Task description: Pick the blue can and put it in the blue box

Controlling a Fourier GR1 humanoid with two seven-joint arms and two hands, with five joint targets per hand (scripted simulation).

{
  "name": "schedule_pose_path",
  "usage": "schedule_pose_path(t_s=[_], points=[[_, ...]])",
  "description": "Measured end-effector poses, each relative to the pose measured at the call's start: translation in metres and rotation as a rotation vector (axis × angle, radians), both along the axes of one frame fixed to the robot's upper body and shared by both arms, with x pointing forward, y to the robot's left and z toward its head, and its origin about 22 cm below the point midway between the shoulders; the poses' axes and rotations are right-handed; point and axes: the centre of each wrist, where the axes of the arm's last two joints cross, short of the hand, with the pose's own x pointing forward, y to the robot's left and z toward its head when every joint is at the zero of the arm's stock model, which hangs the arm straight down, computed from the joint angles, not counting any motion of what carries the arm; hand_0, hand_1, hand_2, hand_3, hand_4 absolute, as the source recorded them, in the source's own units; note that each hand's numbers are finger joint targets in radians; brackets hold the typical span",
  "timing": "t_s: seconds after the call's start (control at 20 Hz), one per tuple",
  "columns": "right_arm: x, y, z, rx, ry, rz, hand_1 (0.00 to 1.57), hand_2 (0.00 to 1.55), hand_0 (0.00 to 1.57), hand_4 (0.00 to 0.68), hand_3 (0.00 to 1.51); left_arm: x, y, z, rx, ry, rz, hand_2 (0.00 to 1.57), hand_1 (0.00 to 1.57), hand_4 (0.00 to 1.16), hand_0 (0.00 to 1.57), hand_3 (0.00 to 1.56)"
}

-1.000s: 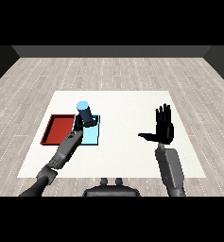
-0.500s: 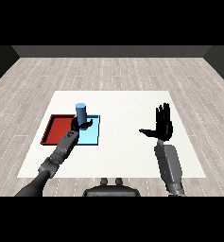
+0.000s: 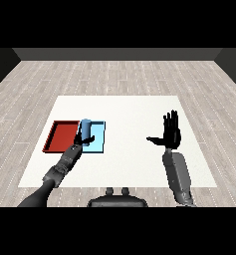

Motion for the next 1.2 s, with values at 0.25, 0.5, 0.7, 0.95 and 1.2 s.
schedule_pose_path(t_s=[0.25, 0.5, 0.7, 0.95, 1.2], points=[[0.003, -0.001, -0.001, 0.003, -0.008, 0.003, 0.00, 0.00, 0.00, 0.000, 0.00, 0.000, 0.002, 0.000, 0.014, 0.031, -0.045, 0.00, 0.00, 0.10, 0.00, 0.00], [-0.001, -0.003, -0.001, 0.018, -0.016, 0.021, 0.00, 0.00, 0.00, 0.000, 0.00, -0.002, -0.004, -0.003, 0.098, 0.004, -0.023, 0.00, 0.00, 0.00, 0.00, 0.00], [-0.002, 0.003, -0.002, 0.035, -0.027, 0.033, 0.00, 0.00, 0.00, 0.000, 0.00, 0.005, -0.006, 0.004, 0.110, -0.077, 0.046, 0.00, 0.00, 0.00, 0.00, 0.00], [-0.002, 0.002, 0.008, 0.038, -0.042, 0.049, 0.00, 0.00, 0.00, 0.000, 0.00, 0.012, -0.013, 0.014, 0.087, -0.293, 0.063, 0.00, 0.00, 0.00, 0.00, 0.00], [0.000, 0.008, 0.009, 0.026, -0.048, 0.073, 0.00, 0.00, 0.00, 0.000, 0.00, 0.026, -0.035, 0.038, -0.076, -0.579, -0.087, 0.00, 0.00, 0.00, 0.00, 0.00]])
